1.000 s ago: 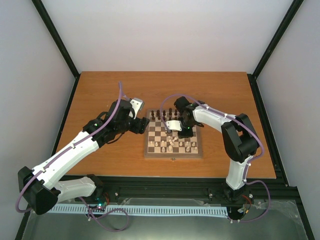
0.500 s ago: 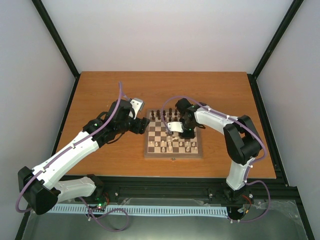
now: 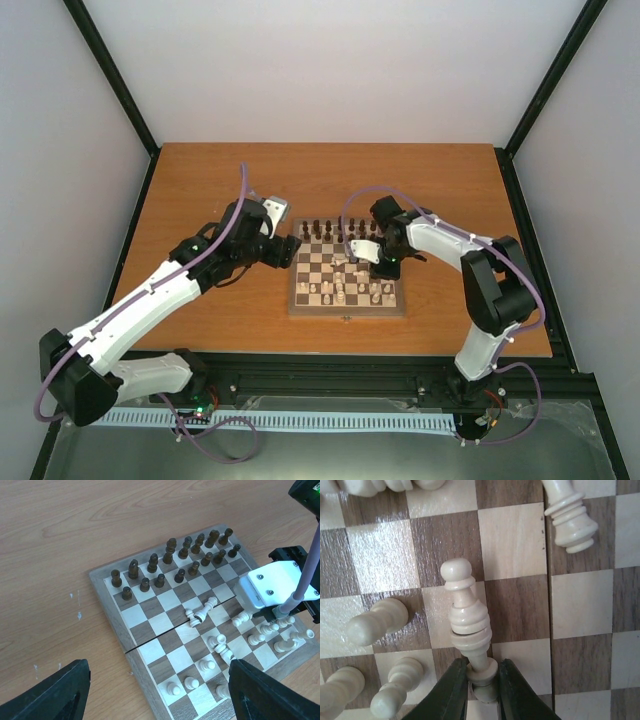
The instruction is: Set up the chess pieces on the board
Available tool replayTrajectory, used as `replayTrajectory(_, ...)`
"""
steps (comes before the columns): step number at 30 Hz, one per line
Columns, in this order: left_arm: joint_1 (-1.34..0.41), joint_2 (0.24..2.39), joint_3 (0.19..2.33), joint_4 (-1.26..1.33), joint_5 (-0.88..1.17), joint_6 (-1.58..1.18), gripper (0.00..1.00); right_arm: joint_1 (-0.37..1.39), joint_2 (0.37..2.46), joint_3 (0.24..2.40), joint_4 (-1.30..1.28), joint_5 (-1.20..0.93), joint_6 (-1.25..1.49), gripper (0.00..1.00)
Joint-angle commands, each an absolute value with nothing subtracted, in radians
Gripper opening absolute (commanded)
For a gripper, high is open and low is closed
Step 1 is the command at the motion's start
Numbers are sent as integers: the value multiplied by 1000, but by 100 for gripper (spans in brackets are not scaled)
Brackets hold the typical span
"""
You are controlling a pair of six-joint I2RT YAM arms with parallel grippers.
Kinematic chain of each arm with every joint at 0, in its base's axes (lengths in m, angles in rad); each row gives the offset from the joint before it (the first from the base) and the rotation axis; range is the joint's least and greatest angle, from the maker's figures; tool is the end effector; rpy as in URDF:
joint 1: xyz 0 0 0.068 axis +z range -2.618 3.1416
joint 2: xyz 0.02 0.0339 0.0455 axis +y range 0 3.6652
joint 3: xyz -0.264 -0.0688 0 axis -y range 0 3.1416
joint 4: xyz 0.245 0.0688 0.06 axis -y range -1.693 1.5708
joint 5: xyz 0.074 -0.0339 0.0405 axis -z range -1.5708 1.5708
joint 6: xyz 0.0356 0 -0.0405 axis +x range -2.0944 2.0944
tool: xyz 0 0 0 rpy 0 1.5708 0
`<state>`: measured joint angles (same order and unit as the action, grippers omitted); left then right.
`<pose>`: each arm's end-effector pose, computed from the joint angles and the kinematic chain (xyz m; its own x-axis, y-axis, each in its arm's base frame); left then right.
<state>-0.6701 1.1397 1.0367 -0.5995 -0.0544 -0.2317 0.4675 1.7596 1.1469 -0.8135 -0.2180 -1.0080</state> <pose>0.1918 -0.1495 0.3171 -0.6278 0.2049 -0.7509 0.4556 0.8789 -0.1411 0.2823 0.1512 0.1734 -0.0757 -0.9632 -0.2579 -0.9967 0.0804 -0.0077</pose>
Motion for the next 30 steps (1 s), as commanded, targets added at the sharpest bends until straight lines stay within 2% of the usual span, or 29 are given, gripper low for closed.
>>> replayTrajectory(1, -667, 1156, 1056, -577, -26, -293, 77, 450, 1708, 1125, -758, -289, -884, 11)
replayTrajectory(7, -667, 1183, 1083, -542, 80, -449, 76, 449, 1596, 1138, -764, -341, -756, 11)
replayTrajectory(11, -667, 1204, 1035, -402, 183, -577, 74, 449, 1511, 1158, -787, -387, -669, 11)
replayTrajectory(17, -667, 1285, 950, -124, 373, -729, 61, 449, 1443, 1136, -799, -442, -585, 11)
replayTrajectory(30, -713, 1458, 989, -64, 480, -722, 47, 451, 1436, 1098, -769, -474, -576, 11)
